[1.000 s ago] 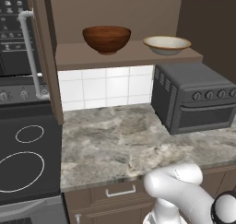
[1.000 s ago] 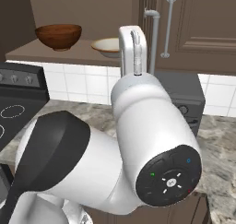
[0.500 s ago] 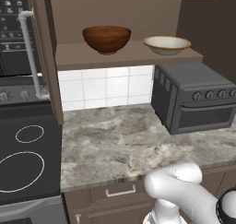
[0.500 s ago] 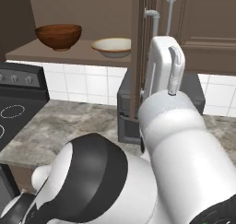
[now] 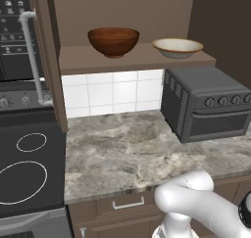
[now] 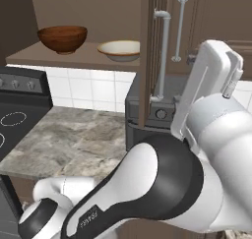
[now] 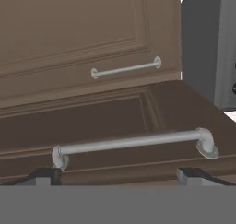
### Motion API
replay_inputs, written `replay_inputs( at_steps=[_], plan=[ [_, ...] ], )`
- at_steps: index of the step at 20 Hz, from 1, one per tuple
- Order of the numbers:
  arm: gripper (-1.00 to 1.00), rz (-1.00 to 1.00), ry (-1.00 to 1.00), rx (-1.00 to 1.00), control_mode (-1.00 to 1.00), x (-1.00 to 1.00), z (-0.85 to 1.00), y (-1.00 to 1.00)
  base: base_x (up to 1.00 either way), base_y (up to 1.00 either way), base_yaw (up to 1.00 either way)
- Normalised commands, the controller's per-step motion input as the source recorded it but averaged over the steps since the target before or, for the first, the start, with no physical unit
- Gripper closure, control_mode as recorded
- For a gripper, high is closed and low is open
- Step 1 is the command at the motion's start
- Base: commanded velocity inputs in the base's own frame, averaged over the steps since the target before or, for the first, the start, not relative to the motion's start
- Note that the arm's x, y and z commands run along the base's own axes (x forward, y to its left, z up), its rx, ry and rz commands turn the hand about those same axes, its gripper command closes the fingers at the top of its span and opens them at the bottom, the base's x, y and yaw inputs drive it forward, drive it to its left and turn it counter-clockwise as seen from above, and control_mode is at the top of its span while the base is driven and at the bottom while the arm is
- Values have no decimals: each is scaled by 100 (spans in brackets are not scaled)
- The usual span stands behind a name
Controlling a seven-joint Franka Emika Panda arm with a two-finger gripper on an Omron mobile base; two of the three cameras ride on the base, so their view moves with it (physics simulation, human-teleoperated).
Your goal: Open the cabinet. Pick the bowls from the counter and place them in the cabinet. Then close the cabinet.
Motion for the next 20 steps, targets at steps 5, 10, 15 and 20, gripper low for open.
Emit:
replay_inputs(
  at_steps=[5,10,15,20],
  plan=[
    [-100,12,0,4,-100,23,-39,-8,0,0,0],
    [-100,9,0,0,-100,28,-51,11,0,0,0],
    [-100,5,-1,0,-100,48,-23,5,0,0,0],
    [-100,4,0,1,-100,53,-27,10,0,0,0]
  ],
)
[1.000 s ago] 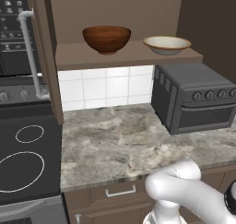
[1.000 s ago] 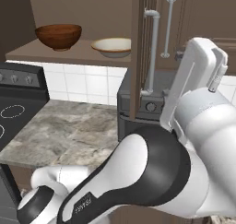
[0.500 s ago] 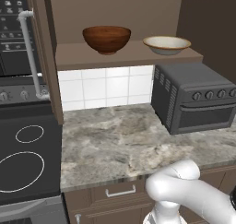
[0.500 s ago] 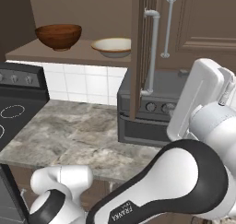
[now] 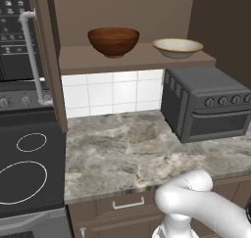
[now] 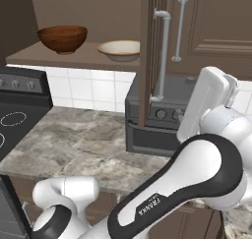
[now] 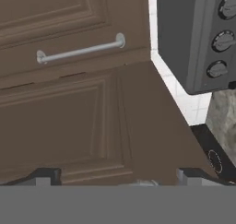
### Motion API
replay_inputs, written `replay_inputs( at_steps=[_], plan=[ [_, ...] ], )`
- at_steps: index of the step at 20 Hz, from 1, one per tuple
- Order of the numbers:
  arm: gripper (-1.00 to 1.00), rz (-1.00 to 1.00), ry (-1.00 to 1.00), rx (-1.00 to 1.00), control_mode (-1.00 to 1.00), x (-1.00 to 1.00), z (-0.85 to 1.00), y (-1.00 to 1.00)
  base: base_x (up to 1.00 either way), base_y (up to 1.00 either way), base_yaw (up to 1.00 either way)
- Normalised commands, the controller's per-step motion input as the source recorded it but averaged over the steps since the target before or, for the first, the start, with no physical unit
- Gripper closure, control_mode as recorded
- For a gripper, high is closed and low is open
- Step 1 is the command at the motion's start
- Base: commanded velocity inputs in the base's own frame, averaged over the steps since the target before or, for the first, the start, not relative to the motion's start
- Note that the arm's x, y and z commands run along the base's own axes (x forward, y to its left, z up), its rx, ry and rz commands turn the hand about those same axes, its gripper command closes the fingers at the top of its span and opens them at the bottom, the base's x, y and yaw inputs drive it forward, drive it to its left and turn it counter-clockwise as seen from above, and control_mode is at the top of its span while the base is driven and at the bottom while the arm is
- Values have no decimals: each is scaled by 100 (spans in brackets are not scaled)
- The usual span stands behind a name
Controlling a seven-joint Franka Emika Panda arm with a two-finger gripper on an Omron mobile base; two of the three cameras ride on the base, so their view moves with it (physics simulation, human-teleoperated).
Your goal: Open the cabinet. Pick the bowls from the counter and place them in the cabinet. Then close the cabinet.
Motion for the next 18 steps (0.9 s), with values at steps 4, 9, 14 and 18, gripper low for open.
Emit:
replay_inputs(
  at_steps=[4,9,14,18],
  plan=[
    [-100,2,0,2,-100,60,-27,23,0,0,0],
    [-100,4,0,2,-100,66,-4,14,0,0,0],
    [-100,8,0,2,-100,41,3,4,0,0,0],
    [-100,17,0,5,-100,19,0,21,0,0,0]
  ],
)
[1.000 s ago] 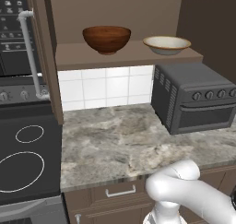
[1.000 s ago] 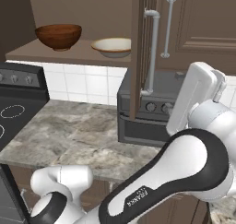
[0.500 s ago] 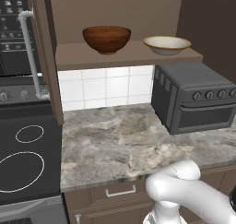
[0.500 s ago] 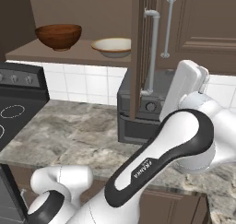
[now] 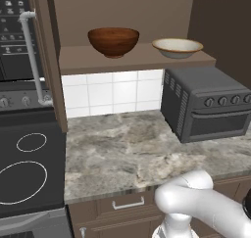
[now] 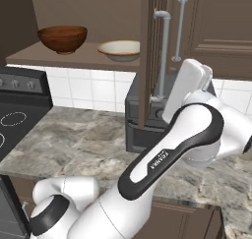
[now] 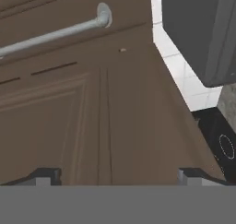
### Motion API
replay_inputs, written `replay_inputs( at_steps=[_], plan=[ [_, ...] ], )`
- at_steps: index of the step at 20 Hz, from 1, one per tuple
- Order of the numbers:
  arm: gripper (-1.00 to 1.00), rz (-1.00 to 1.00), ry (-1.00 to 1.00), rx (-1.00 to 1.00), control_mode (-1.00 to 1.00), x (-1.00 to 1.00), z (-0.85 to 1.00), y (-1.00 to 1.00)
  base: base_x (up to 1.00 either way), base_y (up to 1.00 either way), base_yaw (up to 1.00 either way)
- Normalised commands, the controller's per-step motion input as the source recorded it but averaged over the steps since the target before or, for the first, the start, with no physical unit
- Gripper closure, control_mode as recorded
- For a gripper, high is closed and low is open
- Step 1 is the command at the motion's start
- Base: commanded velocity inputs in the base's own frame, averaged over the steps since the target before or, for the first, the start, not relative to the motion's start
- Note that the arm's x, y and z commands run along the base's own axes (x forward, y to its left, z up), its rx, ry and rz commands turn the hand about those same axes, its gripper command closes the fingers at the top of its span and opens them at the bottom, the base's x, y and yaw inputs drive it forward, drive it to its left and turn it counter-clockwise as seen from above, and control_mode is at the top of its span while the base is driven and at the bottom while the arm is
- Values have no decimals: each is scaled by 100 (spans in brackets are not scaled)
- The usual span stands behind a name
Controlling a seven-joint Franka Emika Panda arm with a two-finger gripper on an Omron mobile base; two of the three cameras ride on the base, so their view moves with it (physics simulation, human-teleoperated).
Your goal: Open the cabinet. Pick the bowls from the counter and place them in the cabinet. Then close the cabinet.
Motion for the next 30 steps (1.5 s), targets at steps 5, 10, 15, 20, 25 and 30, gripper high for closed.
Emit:
replay_inputs(
  at_steps=[5,10,15,20,25,30],
  plan=[
    [-100,25,0,6,-100,5,0,34,0,0,0],
    [-100,35,-6,6,-100,6,2,32,0,0,0],
    [-100,29,-11,0,-100,19,11,55,0,0,0],
    [-100,13,-10,-8,-100,32,36,92,0,0,0],
    [-100,-9,-22,-15,-100,12,8,100,0,0,0],
    [-100,-53,-32,-12,-100,59,-31,100,0,0,0]
  ],
)
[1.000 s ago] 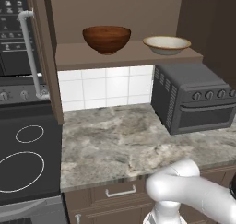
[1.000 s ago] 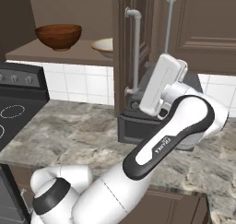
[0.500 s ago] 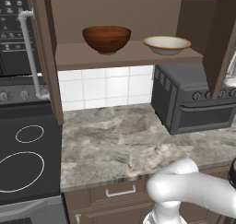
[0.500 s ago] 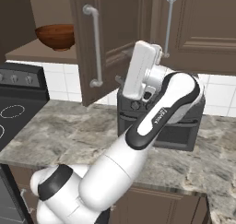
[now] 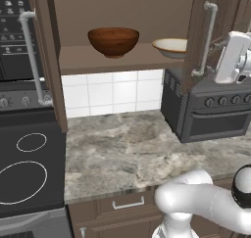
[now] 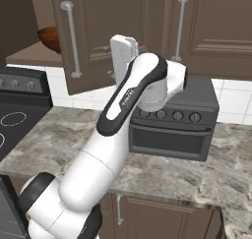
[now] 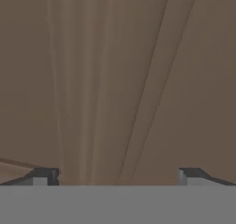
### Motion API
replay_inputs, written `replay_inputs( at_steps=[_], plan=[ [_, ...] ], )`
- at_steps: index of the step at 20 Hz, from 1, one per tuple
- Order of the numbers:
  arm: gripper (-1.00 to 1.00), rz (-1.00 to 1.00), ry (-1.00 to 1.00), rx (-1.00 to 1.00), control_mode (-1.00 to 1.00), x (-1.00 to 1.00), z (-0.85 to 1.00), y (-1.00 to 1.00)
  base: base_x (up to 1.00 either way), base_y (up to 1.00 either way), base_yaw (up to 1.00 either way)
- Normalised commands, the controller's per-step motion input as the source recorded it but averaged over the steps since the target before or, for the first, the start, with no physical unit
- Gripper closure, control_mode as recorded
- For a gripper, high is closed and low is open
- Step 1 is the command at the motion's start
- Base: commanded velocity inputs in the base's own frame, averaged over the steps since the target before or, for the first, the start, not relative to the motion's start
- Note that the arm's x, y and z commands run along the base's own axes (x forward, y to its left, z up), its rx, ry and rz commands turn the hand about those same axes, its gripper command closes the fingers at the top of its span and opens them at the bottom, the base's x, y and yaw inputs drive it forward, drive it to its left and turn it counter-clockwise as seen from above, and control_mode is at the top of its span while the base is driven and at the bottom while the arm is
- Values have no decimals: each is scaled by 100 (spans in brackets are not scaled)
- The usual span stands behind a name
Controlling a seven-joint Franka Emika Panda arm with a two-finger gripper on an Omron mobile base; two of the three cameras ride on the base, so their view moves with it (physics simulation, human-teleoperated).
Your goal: Open the cabinet. Pick the bowls from the counter and place them in the cabinet. Then close the cabinet.
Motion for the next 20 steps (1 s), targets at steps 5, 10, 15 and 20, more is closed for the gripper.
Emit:
replay_inputs(
  at_steps=[5,10,15,20],
  plan=[
    [-100,-55,-12,-1,-100,100,-82,87,0,0,0],
    [-100,-37,-2,1,-100,100,-49,40,0,0,0],
    [-100,-20,-1,11,-100,100,-15,-11,0,0,0],
    [-100,-5,0,22,-100,100,0,-62,0,0,0]
  ],
)
